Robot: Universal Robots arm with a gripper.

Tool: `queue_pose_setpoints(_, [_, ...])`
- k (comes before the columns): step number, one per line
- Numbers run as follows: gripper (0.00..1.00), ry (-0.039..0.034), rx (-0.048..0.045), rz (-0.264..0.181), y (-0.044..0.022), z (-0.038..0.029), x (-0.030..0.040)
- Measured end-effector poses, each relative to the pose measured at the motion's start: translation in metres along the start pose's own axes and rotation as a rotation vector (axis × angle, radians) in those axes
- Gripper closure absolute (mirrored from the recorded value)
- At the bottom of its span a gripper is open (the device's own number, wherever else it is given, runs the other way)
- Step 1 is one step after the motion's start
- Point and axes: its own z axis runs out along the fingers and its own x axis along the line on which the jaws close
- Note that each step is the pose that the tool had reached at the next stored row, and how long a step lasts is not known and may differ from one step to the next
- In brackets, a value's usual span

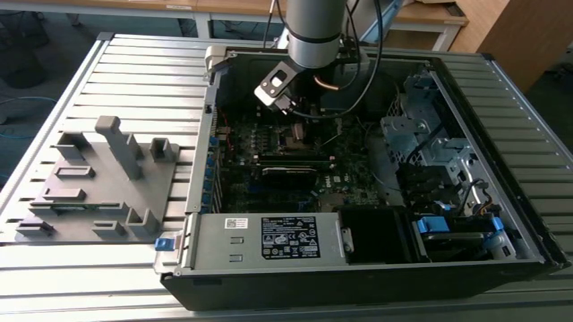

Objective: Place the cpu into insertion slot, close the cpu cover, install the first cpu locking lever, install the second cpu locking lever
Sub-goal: 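Place the cpu into insertion slot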

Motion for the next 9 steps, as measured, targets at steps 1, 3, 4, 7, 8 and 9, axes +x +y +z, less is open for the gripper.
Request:
queue_pose_setpoints(1, [0.46,-0.0002,0.0,0.002,-0.0002,0.001,0.0009])
queue_pose_setpoints(3, [0.46,-0.0006,-0.0001,0.009,-0.0009,0.003,0.002])
queue_pose_setpoints(4, [0.46,-0.0009,-0.0001,0.012,-0.0014,0.0037,0.0023])
queue_pose_setpoints(7, [0.46,-0.002,-0.0003,0.025,-0.0035,0.0056,0.0029])
queue_pose_setpoints(8, [0.46,-0.0025,-0.0004,0.031,-0.0042,0.006,0.003])
queue_pose_setpoints(9, [0.46,-0.003,-0.0005,0.038,-0.0049,0.0063,0.003])
